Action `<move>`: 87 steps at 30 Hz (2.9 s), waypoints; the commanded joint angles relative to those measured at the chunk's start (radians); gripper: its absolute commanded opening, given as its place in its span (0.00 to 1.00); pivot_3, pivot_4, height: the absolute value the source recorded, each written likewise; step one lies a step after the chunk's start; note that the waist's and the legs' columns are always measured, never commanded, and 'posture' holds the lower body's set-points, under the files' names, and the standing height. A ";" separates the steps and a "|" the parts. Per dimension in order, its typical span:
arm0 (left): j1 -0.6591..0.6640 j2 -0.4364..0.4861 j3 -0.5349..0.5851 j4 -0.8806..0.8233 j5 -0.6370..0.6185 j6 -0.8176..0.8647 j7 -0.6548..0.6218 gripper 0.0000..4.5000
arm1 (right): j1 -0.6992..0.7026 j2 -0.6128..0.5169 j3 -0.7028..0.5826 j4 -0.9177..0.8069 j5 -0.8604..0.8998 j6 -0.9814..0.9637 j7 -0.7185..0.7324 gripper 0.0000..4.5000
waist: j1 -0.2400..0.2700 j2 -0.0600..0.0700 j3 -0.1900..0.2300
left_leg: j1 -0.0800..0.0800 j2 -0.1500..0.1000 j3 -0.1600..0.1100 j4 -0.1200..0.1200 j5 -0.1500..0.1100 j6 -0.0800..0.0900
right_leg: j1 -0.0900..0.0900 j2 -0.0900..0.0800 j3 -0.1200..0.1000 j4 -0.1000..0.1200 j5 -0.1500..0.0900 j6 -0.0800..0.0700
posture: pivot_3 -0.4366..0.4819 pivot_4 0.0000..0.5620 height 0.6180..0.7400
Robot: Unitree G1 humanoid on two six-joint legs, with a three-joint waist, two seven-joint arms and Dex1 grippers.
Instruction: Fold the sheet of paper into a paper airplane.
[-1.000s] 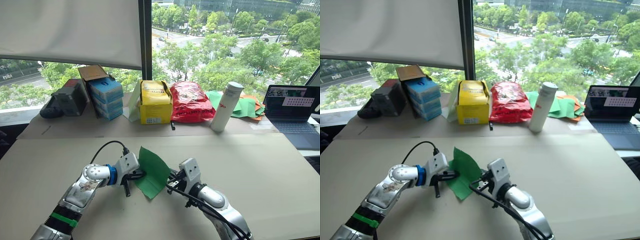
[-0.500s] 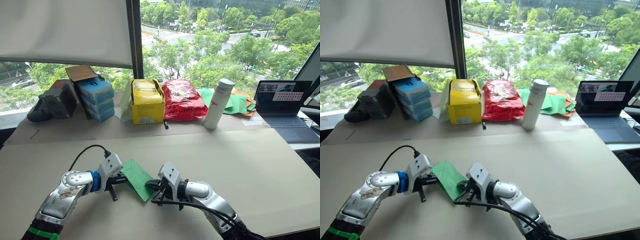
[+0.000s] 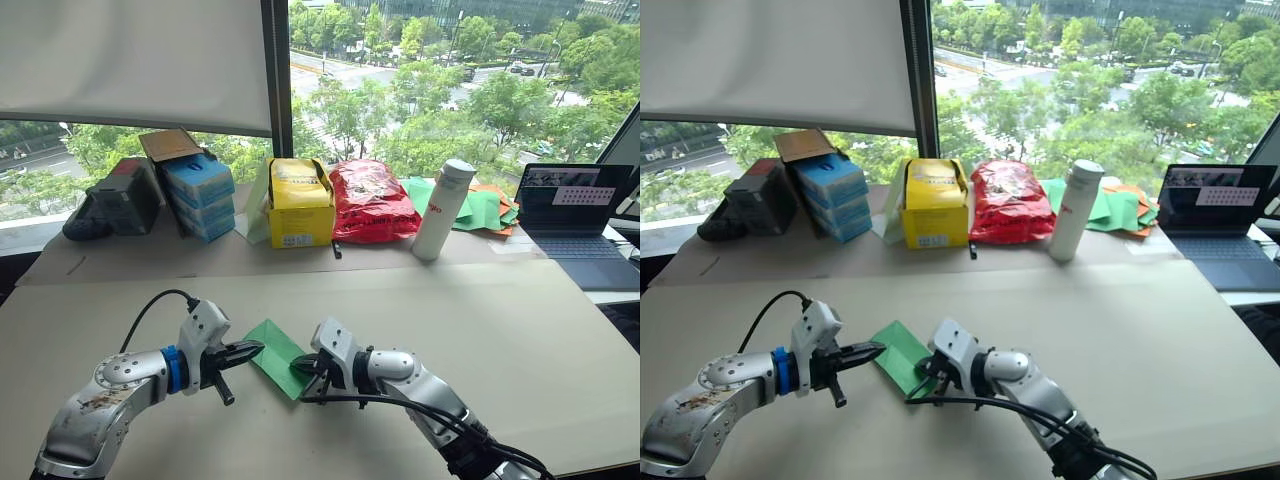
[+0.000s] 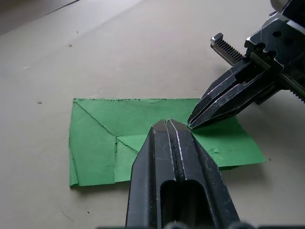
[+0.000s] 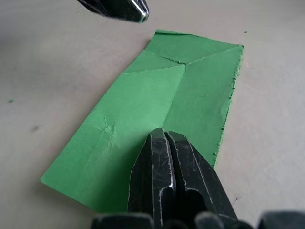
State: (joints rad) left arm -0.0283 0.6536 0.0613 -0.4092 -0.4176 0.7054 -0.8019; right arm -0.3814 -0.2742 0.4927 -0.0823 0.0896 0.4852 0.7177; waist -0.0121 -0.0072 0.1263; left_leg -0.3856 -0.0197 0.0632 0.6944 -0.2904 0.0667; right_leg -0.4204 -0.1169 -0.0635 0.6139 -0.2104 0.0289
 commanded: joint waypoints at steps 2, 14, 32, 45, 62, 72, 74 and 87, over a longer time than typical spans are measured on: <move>0.028 0.000 -0.093 0.077 0.111 -0.102 0.034 0.00 | -0.021 -0.018 -0.013 -0.024 -0.010 0.040 0.010 0.01 | 0.000 0.000 0.000 | -0.001 0.000 0.000 0.000 0.000 0.000 | -0.001 0.000 0.000 0.000 0.000 0.000 | 0.48 0.27 1.00; 0.035 0.044 -0.126 0.123 0.147 -0.165 0.006 0.00 | -0.031 -0.086 -0.093 -0.044 -0.008 0.075 -0.005 0.01 | 0.000 0.001 0.000 | -0.002 0.000 -0.001 -0.001 0.000 0.000 | -0.002 -0.009 0.000 -0.001 0.000 -0.001 | 0.48 0.27 1.00; -0.155 0.097 -0.160 0.318 0.224 -0.329 -0.098 0.00 | 0.003 -0.152 0.039 -0.156 -0.013 0.162 0.131 0.01 | 0.000 0.000 0.000 | -0.002 0.000 0.000 0.000 -0.001 0.001 | 0.000 -0.005 -0.004 -0.001 0.000 -0.001 | 0.48 0.27 1.00; -0.196 0.096 -0.102 0.204 0.141 -0.278 -0.161 0.00 | -0.034 -0.158 0.067 -0.153 -0.037 0.161 0.167 0.01 | -0.003 -0.001 0.001 | -0.004 0.001 0.001 0.000 -0.001 0.001 | -0.001 0.001 -0.003 -0.001 0.000 -0.001 | 0.48 0.27 1.00; 0.058 0.049 -0.104 0.110 0.122 -0.207 -0.050 0.00 | -0.099 -0.142 0.023 -0.108 -0.018 0.120 0.177 0.01 | 0.000 -0.001 0.001 | -0.002 0.001 0.000 0.000 0.000 0.000 | -0.001 0.000 -0.002 -0.001 0.000 -0.001 | 0.48 0.27 1.00; 0.089 0.049 -0.136 0.088 0.128 -0.210 -0.034 0.00 | -0.334 0.013 -0.026 0.201 -0.009 -0.070 0.230 0.01 | -0.001 0.001 0.002 | 0.000 0.000 0.000 -0.001 -0.001 0.000 | -0.002 -0.006 -0.003 -0.001 0.000 -0.001 | 0.48 0.27 1.00; 0.085 0.049 -0.138 0.085 0.127 -0.209 -0.029 0.00 | -0.349 0.043 -0.019 0.253 -0.009 -0.106 0.253 0.01 | -0.001 0.001 0.002 | -0.002 -0.001 -0.001 -0.001 -0.001 0.000 | -0.002 -0.005 -0.003 -0.001 0.000 -0.001 | 0.48 0.27 1.00; 0.081 0.054 -0.136 0.053 0.119 -0.194 -0.016 0.00 | -0.368 0.104 0.037 0.563 -0.128 -0.247 0.235 0.01 | -0.006 0.002 0.003 | 0.002 -0.001 -0.001 -0.001 0.000 -0.001 | -0.001 -0.003 -0.003 0.001 0.000 -0.001 | 0.48 0.27 1.00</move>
State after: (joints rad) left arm 0.0380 0.7028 -0.0528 -0.3460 -0.3115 0.4982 -0.8176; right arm -0.7386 -0.1709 0.5353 0.4133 0.0003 0.2528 0.9756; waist -0.0181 -0.0053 0.1292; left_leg -0.3833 -0.0202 0.0626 0.6934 -0.2903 0.0650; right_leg -0.4216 -0.1205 -0.0664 0.6147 -0.2105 0.0281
